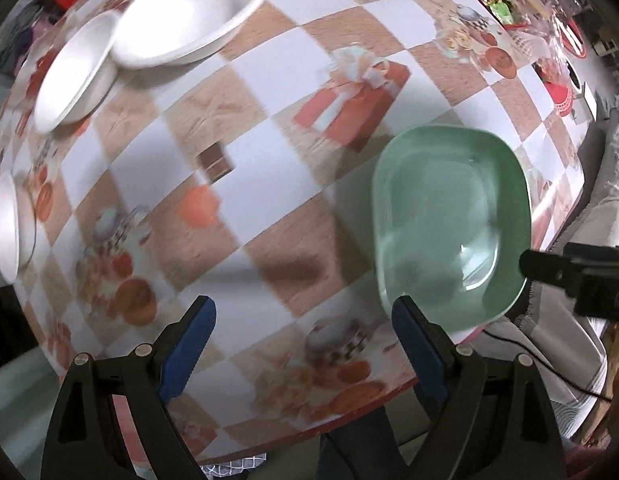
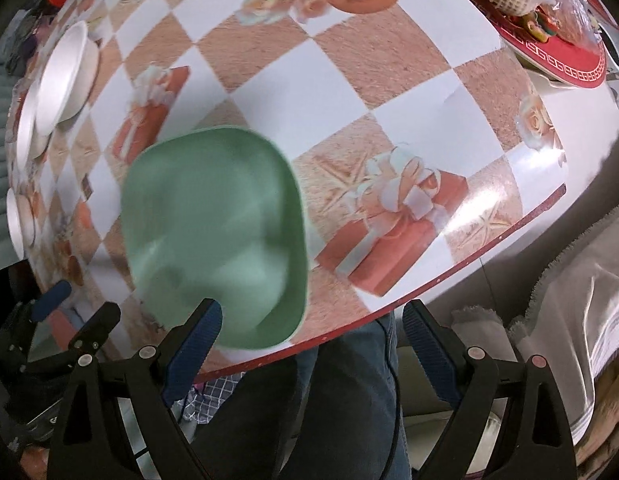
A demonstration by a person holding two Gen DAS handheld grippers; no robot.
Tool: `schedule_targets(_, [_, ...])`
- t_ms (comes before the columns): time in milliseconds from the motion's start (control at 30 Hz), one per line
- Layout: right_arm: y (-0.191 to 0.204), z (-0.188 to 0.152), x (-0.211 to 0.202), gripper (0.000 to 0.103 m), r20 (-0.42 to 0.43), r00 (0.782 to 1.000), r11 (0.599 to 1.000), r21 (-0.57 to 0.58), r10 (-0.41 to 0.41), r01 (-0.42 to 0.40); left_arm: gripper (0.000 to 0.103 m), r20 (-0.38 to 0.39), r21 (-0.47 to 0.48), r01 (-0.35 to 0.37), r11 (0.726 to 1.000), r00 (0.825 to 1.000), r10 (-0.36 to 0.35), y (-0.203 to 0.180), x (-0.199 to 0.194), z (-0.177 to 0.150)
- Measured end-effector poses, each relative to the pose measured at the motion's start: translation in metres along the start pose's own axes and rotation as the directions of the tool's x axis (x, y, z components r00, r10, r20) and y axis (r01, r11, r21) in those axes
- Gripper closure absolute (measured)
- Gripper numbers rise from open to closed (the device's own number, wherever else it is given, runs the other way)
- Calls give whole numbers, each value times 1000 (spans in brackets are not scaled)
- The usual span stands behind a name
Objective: Organize plates and bowls
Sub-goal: 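Move both grippers over to the mint-green plate rim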
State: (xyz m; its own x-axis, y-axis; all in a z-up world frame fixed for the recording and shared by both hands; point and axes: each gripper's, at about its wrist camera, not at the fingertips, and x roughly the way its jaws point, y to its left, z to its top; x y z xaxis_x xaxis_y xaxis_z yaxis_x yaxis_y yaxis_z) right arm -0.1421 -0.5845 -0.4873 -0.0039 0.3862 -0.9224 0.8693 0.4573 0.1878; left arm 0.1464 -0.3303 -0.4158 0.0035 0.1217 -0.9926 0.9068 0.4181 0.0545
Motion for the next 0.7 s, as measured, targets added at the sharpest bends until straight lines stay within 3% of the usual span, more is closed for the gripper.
schedule_targets(167, [-9,6,9,10,-1,1000,1000,13,-8,8,11,-2,7,-5,1000,1000,5,-26,15,36])
schedule_targets(567, [-3,26,25,10,20,998,998,-28,-51,52,11,-13,-17,-23,1000,1000,23,-51,49,107])
schedule_targets(633, [0,28,27,2,29,997,997,-46,-65,67,10,-14,-23,-15,1000,1000,15,-56,53,119])
schedule_targets(700, [7,30,27,1,35,995,994,-67,-89,92,4,-13,-22,-23,999,1000,23,-57,54,128])
